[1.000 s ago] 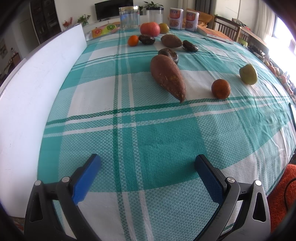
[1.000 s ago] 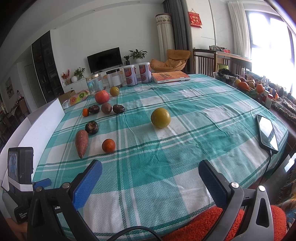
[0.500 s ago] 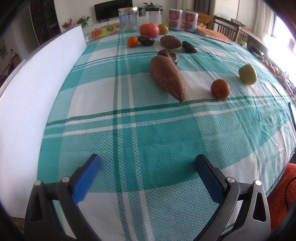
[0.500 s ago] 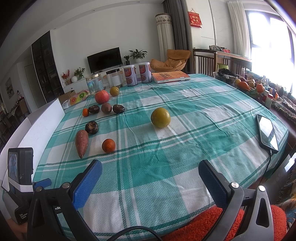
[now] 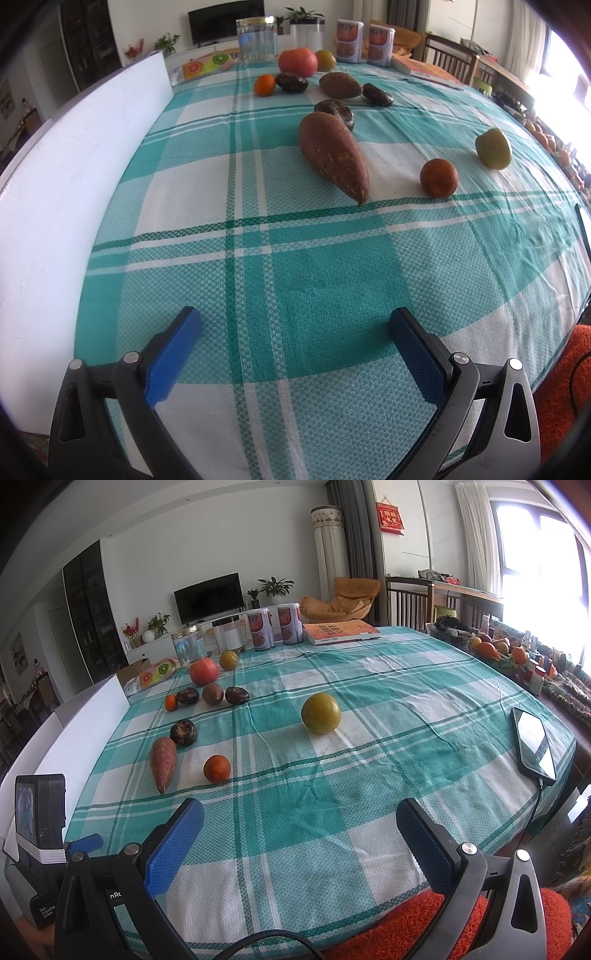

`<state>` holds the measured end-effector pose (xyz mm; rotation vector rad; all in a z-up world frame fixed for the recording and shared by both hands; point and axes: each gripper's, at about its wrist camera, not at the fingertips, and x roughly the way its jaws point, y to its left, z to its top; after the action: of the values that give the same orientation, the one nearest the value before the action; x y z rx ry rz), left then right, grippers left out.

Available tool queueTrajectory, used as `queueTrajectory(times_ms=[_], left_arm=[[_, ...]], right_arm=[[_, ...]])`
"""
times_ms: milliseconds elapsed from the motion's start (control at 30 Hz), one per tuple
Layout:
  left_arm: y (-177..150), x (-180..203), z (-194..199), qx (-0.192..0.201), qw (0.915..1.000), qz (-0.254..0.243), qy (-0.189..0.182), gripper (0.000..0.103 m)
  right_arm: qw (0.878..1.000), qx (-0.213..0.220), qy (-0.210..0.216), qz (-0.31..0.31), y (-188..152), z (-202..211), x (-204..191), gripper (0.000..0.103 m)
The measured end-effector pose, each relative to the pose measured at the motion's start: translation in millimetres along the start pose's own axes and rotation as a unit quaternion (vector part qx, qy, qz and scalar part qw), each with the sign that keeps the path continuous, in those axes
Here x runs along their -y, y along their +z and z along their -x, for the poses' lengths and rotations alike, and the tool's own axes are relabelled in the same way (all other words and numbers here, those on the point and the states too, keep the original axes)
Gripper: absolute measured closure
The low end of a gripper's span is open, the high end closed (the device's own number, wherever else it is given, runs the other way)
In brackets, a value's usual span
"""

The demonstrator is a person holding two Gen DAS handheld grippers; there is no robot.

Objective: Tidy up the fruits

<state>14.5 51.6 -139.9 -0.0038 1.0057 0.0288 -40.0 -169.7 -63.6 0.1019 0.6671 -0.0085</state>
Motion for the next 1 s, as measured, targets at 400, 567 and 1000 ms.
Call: queueTrajectory(times_ms=[400,567,1000], left_arm=[[-1,0,0,0.004,1.0000,0.001,-0.001,0.000],[-1,1,-1,0.008,0.9999,0.006,0.001,0.000],[-3,0,0,0.004,0.9998,-0.012,-0.014,0.001]], right_arm=[[0.945,0.064,-0.250,0.201,40,42,-23,0.000],[0.971,0.008,-0.154,0.184,49,45,-23,0.000],[0.998,-0.036,0.026,0.038,-9,-1,-19,0.000]])
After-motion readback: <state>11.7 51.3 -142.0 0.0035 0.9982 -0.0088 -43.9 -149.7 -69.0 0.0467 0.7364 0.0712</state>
